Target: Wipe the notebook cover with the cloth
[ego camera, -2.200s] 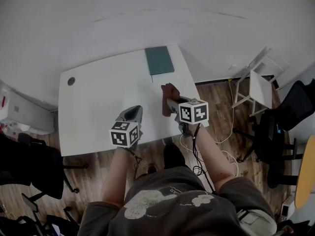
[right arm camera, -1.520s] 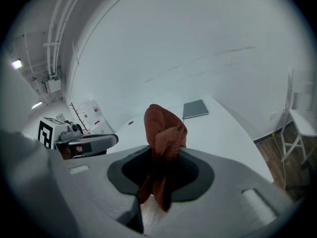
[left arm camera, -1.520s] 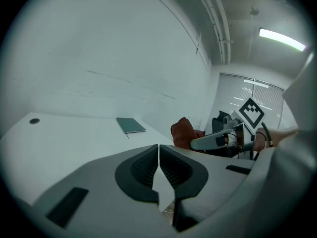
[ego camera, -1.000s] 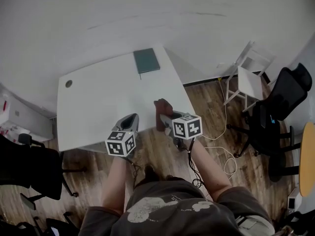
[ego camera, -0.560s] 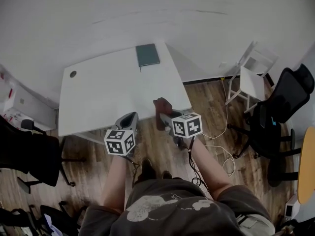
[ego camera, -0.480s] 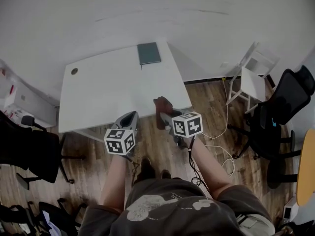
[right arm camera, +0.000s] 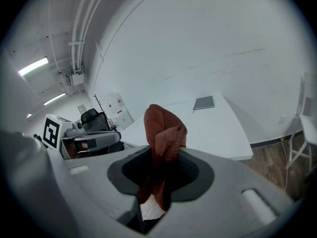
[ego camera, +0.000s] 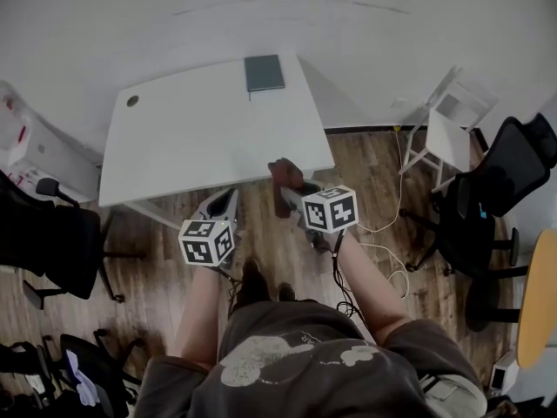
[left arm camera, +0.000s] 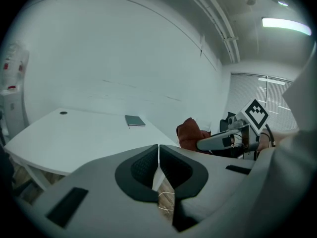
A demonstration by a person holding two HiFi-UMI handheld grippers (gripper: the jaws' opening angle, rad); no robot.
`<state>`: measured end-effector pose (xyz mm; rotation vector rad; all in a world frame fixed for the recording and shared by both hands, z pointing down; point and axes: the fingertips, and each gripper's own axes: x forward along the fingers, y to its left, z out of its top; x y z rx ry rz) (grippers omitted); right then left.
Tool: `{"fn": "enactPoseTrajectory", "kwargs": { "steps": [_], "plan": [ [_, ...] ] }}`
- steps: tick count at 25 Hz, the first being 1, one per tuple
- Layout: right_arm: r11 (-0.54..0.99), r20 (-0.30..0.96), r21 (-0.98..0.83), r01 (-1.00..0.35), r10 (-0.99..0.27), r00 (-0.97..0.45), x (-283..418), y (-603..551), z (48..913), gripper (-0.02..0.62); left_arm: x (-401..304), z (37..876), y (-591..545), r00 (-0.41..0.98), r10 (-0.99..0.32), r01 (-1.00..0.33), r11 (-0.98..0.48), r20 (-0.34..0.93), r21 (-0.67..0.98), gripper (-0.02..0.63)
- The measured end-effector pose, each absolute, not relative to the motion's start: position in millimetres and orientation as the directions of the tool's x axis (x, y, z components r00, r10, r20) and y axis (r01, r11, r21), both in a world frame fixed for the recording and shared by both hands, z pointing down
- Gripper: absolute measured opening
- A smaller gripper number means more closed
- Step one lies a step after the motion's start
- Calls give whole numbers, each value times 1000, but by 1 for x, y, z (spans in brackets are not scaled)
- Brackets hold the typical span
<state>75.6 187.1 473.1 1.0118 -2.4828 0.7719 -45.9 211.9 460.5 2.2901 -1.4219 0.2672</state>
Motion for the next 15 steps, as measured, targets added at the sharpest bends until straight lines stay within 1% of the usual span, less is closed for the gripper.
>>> {"fn": "enactPoseTrajectory", "kwargs": {
  "steps": [15],
  "plan": [
    [613,494,-345,-711,-526,-692,88,196,472,106,-34,458,220,446,-817,-892,-371,365,260,6]
  ]
}}
